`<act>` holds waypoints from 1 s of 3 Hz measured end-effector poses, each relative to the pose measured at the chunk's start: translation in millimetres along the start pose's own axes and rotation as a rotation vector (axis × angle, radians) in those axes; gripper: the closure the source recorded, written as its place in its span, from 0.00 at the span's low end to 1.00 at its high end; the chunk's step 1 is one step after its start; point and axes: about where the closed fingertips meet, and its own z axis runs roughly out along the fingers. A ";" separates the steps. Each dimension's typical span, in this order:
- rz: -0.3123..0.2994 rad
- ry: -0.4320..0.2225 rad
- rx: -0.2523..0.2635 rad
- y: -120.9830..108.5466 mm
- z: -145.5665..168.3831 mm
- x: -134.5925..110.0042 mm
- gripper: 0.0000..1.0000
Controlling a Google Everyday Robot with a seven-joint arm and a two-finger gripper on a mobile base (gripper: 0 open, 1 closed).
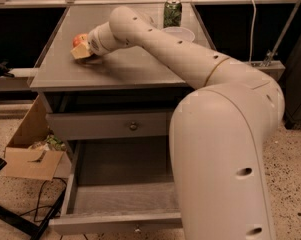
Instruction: Place apple into middle drawer
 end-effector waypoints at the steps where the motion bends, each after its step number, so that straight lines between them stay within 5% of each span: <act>1: -0.004 0.002 0.000 0.5 -1.2 -0.8 1.00; 2: -0.066 -0.009 0.039 13.7 -60.8 -8.0 1.00; 3: -0.087 0.013 0.090 27.4 -126.7 9.5 1.00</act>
Offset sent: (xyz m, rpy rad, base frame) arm -0.0865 -0.0770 0.0878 -0.0886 -0.1629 0.0099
